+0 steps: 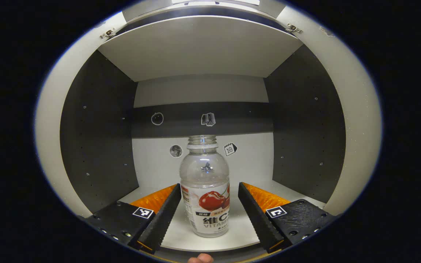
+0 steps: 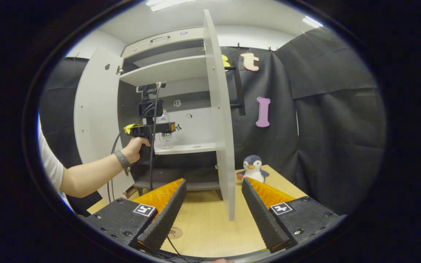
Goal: Grasp the bottle in the cabinet with the left hand and place it on the coaster, then close the right door with the right hand and the left door with the left hand.
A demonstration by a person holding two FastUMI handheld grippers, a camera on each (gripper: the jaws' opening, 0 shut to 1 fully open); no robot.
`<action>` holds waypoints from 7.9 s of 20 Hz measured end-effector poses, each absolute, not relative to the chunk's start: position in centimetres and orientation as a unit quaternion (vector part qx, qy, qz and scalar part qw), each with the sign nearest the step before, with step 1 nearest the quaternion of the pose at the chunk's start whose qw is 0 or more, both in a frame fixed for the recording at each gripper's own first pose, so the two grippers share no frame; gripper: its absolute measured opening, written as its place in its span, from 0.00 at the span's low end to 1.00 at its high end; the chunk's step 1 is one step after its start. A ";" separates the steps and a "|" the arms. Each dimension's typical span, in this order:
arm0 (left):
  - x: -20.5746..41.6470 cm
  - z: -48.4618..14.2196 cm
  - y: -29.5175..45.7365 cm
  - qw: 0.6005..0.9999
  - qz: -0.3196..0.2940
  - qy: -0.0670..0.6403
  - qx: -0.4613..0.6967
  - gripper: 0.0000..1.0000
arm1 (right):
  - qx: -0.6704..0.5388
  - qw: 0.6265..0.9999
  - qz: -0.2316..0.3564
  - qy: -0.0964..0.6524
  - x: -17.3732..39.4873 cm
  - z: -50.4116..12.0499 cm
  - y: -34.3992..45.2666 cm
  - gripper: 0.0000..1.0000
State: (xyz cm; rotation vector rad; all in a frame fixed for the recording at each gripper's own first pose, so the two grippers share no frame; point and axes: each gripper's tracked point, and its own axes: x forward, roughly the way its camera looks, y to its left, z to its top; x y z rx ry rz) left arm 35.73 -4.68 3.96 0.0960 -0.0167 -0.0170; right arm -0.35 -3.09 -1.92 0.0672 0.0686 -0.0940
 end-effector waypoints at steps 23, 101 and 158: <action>21.8 5.5 -6.3 0.996 -0.085 -0.028 0.030 0.75 | 0.033 0.999 -0.016 0.020 -0.6 -1.2 -3.7 0.99; -1.6 0.8 -1.0 0.994 0.082 -0.050 0.048 0.95 | 0.062 0.997 0.027 -0.035 1.8 1.8 -8.9 0.99; -5.5 -1.4 5.6 0.989 0.147 -0.019 0.023 0.95 | -0.058 0.986 0.071 -0.136 8.2 14.4 -3.7 1.00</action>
